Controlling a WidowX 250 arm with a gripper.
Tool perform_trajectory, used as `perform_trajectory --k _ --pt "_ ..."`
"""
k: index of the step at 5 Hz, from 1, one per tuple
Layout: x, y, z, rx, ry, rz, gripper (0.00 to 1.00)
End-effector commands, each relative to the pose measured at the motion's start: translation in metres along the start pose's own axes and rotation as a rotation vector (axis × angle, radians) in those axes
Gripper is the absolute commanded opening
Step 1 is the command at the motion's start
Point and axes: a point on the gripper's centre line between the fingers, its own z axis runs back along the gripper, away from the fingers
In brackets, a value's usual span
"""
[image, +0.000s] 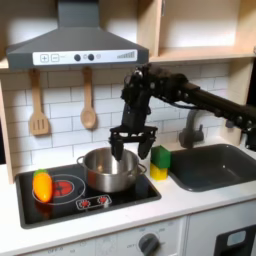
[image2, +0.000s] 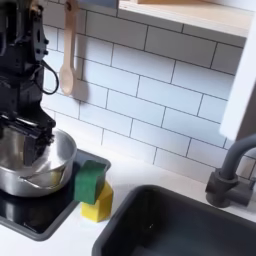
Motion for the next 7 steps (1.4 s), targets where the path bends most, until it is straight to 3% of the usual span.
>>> perform_trajectory --k 1,3,4,6,7 --pt "0.024 0.004 -0.014 0.016 -0.039 0.033 1.0" --pt "0.039 0.008 -0.027 0.023 -0.035 0.011 1.0" --pt "0.044 0.011 -0.036 0.029 -0.003 -0.007 1.0" --pt "0.053 0.007 -0.046 -0.005 0.057 -0.018 1.0" --pt "0.054 0.01 -0.048 0.006 0.068 -0.013 1.0"
